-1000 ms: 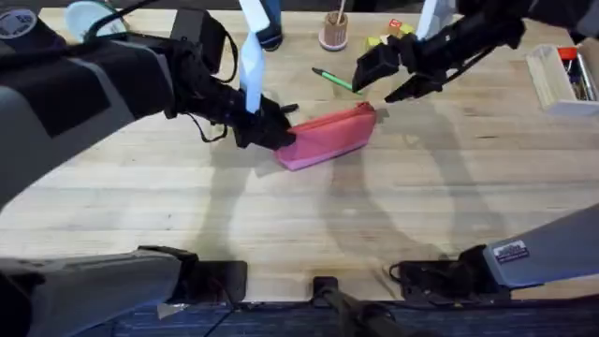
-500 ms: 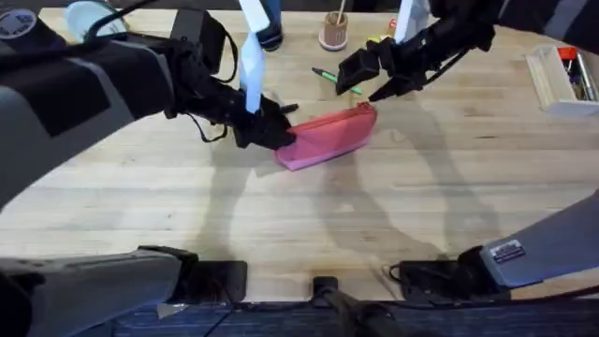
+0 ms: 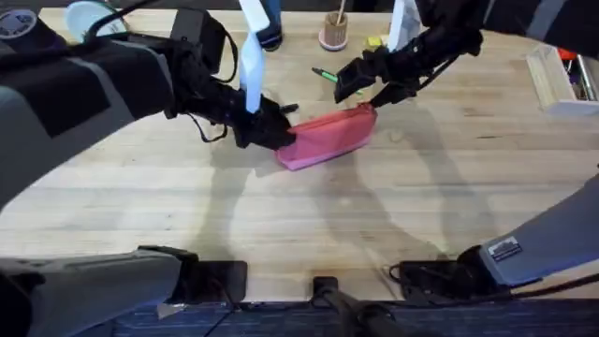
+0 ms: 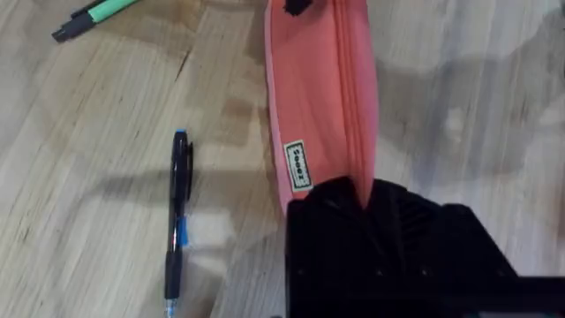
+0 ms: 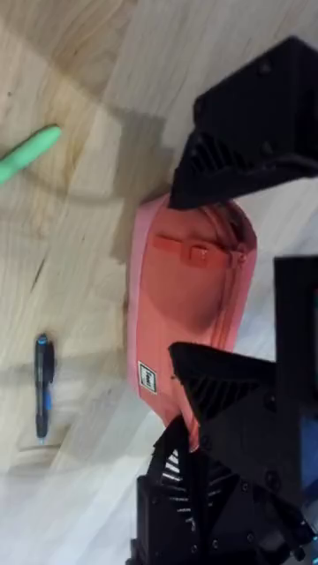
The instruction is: Unzip the bag, pick up the pens from the table one at a time and place them inside, then zip the bag closed.
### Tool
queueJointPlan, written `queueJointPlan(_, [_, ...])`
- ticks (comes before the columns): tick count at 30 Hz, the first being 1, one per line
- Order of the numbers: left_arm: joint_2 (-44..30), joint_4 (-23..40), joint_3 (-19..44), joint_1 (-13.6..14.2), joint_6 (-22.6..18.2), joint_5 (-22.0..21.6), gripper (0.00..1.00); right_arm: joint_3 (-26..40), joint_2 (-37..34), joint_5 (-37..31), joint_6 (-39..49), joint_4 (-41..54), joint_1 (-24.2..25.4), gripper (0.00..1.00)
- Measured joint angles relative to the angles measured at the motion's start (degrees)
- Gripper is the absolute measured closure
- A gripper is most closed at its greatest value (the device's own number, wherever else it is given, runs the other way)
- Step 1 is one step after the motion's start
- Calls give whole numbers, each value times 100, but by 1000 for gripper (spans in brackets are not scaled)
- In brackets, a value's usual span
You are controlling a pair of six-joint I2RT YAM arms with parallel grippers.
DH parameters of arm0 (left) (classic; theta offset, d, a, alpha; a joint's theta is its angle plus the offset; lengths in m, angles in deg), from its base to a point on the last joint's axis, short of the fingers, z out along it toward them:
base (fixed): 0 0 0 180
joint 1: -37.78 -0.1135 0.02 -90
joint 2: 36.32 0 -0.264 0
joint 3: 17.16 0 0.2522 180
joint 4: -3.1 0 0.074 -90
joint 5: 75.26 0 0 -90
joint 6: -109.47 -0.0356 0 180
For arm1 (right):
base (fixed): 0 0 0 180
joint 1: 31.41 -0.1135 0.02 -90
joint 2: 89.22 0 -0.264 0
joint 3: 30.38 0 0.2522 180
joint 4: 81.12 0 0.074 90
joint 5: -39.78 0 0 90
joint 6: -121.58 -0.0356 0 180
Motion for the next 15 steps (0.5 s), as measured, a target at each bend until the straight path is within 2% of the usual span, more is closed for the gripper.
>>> queueJointPlan(6, [0, 2, 0, 0, 0, 0, 959, 0, 0, -2, 8, 2, 0, 318])
queueJointPlan(11, [0, 2, 0, 0, 0, 0, 959, 0, 0, -2, 1, 2, 0, 535])
queueJointPlan(15, [0, 1, 0, 0, 0, 0, 959, 0, 0, 0, 4, 2, 0, 630])
